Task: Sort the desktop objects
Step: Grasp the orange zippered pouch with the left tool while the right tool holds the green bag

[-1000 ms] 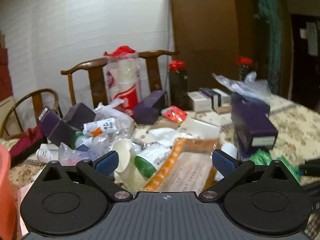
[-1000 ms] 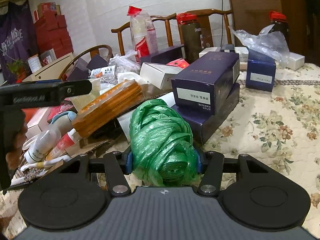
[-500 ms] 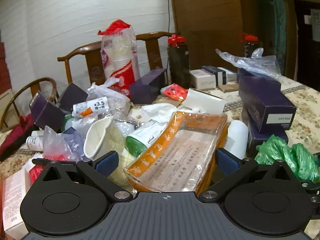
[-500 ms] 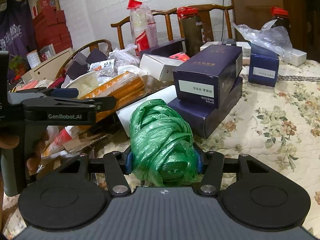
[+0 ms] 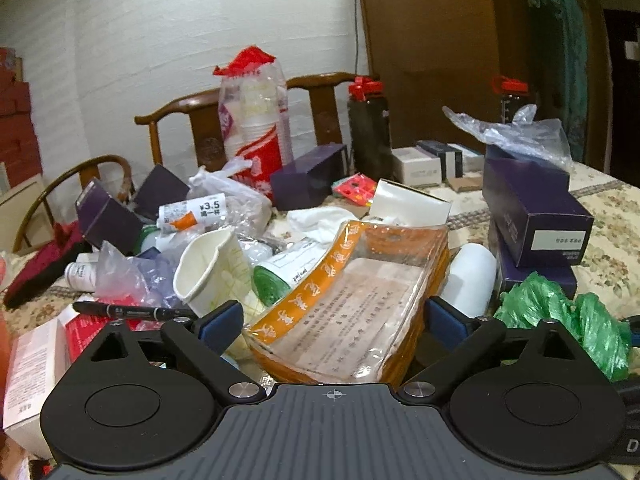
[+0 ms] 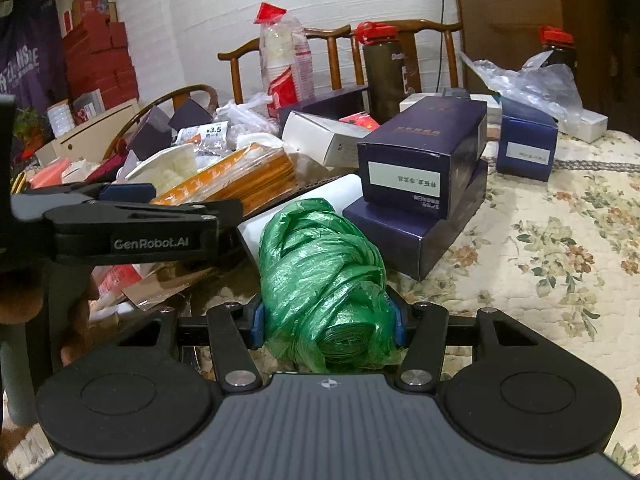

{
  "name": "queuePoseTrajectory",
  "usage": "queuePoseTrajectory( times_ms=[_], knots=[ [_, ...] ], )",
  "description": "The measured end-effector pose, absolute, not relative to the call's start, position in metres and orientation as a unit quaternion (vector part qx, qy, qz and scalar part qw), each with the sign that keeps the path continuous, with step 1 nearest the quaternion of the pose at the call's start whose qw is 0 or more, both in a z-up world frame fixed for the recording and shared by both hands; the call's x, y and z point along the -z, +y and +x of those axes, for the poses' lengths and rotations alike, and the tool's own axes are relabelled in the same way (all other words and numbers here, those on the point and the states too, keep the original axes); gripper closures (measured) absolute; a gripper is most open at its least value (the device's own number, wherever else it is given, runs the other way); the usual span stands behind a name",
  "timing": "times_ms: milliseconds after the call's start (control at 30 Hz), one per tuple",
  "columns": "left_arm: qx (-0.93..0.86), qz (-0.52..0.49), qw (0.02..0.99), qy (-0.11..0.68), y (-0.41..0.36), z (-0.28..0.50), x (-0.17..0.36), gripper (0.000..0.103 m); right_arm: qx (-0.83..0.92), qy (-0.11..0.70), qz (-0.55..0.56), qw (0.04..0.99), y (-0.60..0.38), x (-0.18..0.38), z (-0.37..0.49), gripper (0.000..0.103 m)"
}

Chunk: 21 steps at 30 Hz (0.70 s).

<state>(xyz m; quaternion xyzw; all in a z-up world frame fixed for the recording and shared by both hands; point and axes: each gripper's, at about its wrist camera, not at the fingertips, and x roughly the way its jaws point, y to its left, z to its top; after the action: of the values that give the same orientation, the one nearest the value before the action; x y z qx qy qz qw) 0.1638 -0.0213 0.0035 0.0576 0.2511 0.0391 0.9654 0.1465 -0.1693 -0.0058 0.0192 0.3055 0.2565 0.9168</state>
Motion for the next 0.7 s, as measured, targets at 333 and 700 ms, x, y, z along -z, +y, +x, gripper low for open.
queuePoseTrajectory(
  times_ms=[333, 700],
  knots=[
    [-0.045, 0.065, 0.966, 0.244, -0.027, 0.154, -0.007, 0.012, -0.253, 0.304, 0.027, 0.918, -0.171, 0.006, 0.148, 0.043],
    [-0.033, 0.071, 0.97, 0.229, -0.033, 0.143, -0.012, 0.014, -0.244, 0.305, 0.033, 0.92, -0.173, 0.007, 0.15, 0.043]
  ],
)
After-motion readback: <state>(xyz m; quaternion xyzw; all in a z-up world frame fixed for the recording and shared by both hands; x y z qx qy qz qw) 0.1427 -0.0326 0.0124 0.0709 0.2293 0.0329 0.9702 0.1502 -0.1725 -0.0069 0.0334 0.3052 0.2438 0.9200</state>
